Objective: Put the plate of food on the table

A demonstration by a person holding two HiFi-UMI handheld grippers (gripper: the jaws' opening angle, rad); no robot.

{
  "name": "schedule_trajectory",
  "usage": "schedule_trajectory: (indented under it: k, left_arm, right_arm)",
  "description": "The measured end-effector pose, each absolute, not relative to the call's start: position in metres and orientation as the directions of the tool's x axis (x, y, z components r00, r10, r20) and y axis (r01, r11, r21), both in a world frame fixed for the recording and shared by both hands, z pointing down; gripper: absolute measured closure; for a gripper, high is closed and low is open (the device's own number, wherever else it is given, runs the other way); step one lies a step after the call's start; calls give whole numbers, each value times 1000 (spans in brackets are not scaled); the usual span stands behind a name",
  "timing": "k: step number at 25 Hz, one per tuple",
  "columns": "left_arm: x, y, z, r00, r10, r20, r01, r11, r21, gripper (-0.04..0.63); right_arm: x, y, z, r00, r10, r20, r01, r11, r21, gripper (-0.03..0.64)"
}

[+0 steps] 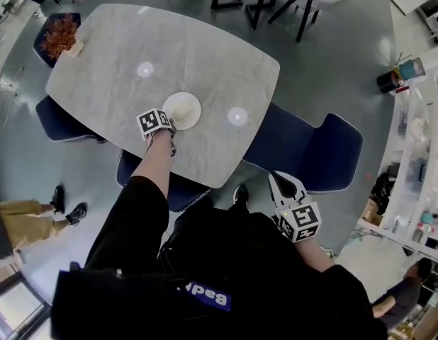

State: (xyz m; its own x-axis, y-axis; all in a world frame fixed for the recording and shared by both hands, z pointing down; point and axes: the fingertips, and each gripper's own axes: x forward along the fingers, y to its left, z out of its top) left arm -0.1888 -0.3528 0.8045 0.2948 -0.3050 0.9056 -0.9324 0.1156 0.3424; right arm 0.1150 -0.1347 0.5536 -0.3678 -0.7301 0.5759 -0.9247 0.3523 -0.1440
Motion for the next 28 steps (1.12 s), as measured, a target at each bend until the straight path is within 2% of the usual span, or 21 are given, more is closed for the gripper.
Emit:
schedule_trajectory:
  k: [5, 10, 17, 24, 28]
  left_arm:
    - [-196, -340, 793, 304, -336, 892, -917, 150, 369, 476]
    - [-194, -323, 766, 354, -419, 836, -875, 167, 454, 477]
    - [-172, -287, 703, 442, -549, 709, -853, -13, 521, 477]
    - [-139, -219, 651, 535, -595, 600, -820, -192, 540, 480]
    - [-128, -193, 606, 561, -663, 496, -801, -284, 526, 539]
  right_arm:
    - [114, -133, 559, -405, -725, 557, -909, 385, -161, 606]
    - [104, -139, 555, -458, -722, 518, -884, 430, -182, 606]
    - [83, -147, 547, -549, -695, 464, -829, 521, -201, 606]
    - [59, -146, 538, -634, -642, 432, -761, 616, -203, 606]
    - [52, -149, 534, -668, -617, 415, -732, 647, -215, 606]
